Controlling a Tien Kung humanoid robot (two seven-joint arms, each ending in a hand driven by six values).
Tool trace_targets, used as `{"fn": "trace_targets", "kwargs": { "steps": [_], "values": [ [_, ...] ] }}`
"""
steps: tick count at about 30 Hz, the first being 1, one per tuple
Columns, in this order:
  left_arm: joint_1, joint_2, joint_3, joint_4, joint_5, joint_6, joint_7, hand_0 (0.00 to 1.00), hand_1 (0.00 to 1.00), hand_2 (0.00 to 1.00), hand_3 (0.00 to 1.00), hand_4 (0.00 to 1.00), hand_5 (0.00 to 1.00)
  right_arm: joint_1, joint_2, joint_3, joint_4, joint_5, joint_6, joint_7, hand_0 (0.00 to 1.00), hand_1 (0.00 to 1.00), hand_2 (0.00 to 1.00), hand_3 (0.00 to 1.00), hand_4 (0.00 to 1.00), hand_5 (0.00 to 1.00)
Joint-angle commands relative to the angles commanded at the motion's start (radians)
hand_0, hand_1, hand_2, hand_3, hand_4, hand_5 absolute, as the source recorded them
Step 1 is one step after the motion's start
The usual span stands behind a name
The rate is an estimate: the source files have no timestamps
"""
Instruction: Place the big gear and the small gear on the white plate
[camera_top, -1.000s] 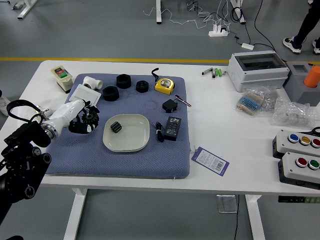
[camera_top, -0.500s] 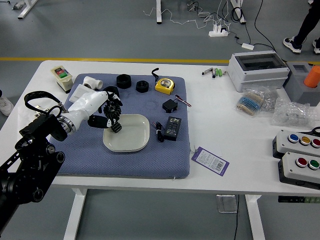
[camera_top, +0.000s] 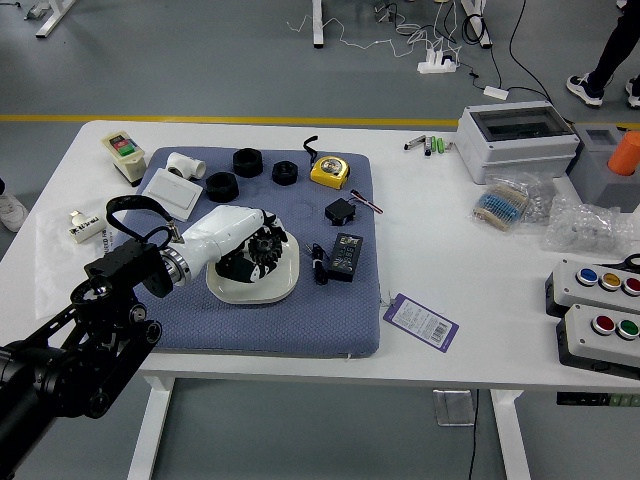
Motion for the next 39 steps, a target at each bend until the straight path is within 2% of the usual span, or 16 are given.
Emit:
{"fn": "trace_targets", "kwargs": {
  "steps": [6,7,12,13,18,19,24,25,30,31,36,37,39],
  "values": [
    [0.002,0.001,0.010,0.026,0.000,-0.014,0.009,0.311,0.264,0.321,0.429,0.197,0.002,-0.003,0.000,-0.004,0.000,0.001,0.000,0.000,0.697,0.713,0.748,0.573,0.801,0.680],
    [0.002,0.001,0.008,0.030,0.000,-0.020,0.011,0.357,0.392,0.445,0.528,0.476,0.002,-0.004,0.000,-0.004,0.000,0.001,0.000,0.000,0.697,0.713,0.747,0.574,0.801,0.680],
    [0.005,0.003,0.005,0.037,0.000,-0.052,0.016,0.357,0.392,0.445,0.528,0.476,0.002,-0.007,0.000,-0.007,0.000,0.001,0.000,0.000,0.697,0.713,0.747,0.574,0.801,0.680],
    [0.007,0.003,0.004,0.036,0.000,-0.057,0.014,0.377,0.499,0.564,0.584,0.665,0.002,-0.008,0.001,-0.008,0.000,0.002,0.000,0.000,0.699,0.714,0.747,0.574,0.801,0.680],
    [0.007,0.000,0.006,0.030,0.000,-0.058,0.005,0.377,0.499,0.564,0.584,0.665,0.002,-0.009,0.001,-0.010,0.000,0.003,-0.001,0.001,0.699,0.714,0.747,0.574,0.801,0.680],
    [0.008,-0.001,0.005,0.028,0.000,-0.059,0.005,0.397,0.531,0.607,0.647,0.629,0.002,-0.010,0.001,-0.011,0.000,0.004,0.000,0.001,0.699,0.713,0.747,0.573,0.802,0.680],
    [0.008,-0.002,0.001,0.023,0.000,-0.064,-0.007,0.397,0.531,0.607,0.647,0.629,0.002,-0.009,0.001,-0.008,0.000,0.003,-0.001,0.001,0.699,0.713,0.747,0.573,0.802,0.680],
    [0.008,-0.002,0.000,0.023,0.000,-0.065,-0.008,0.553,0.672,0.748,0.834,0.890,0.002,-0.008,0.001,-0.007,0.000,0.003,-0.001,0.001,0.699,0.713,0.747,0.574,0.801,0.679],
    [0.006,-0.002,-0.007,0.028,0.000,-0.077,-0.014,0.553,0.672,0.748,0.834,0.890,0.002,-0.007,0.000,-0.003,0.000,0.001,-0.001,0.000,0.699,0.713,0.747,0.574,0.801,0.679],
    [0.006,-0.002,-0.008,0.029,0.000,-0.080,-0.014,0.782,0.859,0.932,0.919,0.983,0.023,-0.006,0.000,-0.002,0.000,0.001,-0.001,0.000,0.699,0.713,0.747,0.573,0.801,0.679],
    [0.005,-0.002,-0.013,0.034,0.000,-0.089,-0.016,0.782,0.859,0.932,0.919,0.983,0.023,-0.005,-0.001,0.001,0.000,0.000,-0.001,0.000,0.699,0.713,0.747,0.573,0.801,0.679],
    [0.005,-0.002,-0.014,0.035,0.000,-0.089,-0.016,0.890,0.962,0.998,0.964,0.998,0.082,-0.004,-0.001,0.001,0.000,-0.001,-0.001,0.000,0.698,0.713,0.747,0.573,0.801,0.680],
    [0.004,-0.002,-0.014,0.035,0.000,-0.089,-0.015,0.890,0.962,0.998,0.964,0.998,0.082,-0.004,-0.001,0.001,0.000,-0.001,-0.001,0.001,0.698,0.713,0.747,0.573,0.801,0.680]
  ]
}}
